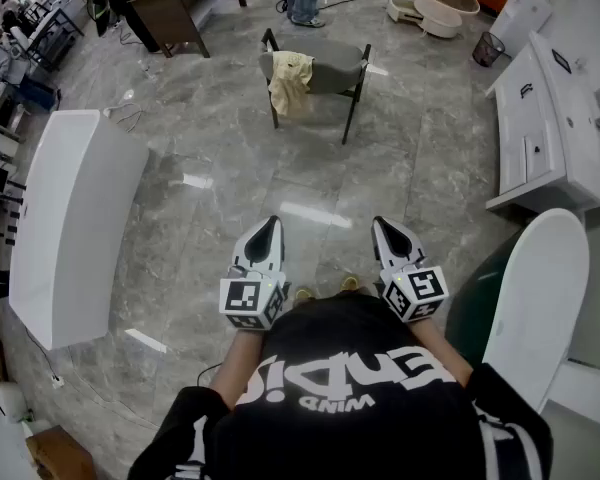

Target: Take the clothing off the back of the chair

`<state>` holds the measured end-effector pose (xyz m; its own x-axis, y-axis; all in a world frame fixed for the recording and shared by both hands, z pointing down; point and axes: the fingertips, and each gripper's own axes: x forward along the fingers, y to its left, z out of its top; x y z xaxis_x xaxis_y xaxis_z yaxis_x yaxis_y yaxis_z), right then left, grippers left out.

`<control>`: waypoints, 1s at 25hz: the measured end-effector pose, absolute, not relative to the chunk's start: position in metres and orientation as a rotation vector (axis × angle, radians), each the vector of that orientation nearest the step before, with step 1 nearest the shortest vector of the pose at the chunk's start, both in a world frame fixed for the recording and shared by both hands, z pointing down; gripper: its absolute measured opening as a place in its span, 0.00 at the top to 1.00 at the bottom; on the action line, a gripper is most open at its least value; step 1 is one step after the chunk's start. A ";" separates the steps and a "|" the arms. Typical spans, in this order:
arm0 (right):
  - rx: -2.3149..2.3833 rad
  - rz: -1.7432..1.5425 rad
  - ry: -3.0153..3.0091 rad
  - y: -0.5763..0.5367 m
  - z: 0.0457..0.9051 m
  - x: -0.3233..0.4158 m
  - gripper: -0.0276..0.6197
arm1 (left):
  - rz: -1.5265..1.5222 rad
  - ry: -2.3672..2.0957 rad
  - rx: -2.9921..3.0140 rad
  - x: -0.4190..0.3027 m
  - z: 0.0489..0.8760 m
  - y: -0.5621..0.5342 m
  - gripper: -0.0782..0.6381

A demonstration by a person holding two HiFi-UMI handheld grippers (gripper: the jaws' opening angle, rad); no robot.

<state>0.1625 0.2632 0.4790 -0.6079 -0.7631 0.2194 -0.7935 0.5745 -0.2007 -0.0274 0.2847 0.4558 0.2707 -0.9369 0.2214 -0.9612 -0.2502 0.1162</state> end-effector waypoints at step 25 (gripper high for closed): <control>1.475 0.395 -2.627 0.205 0.503 0.108 0.94 | 0.157 -1.650 2.424 -0.088 0.480 0.211 0.87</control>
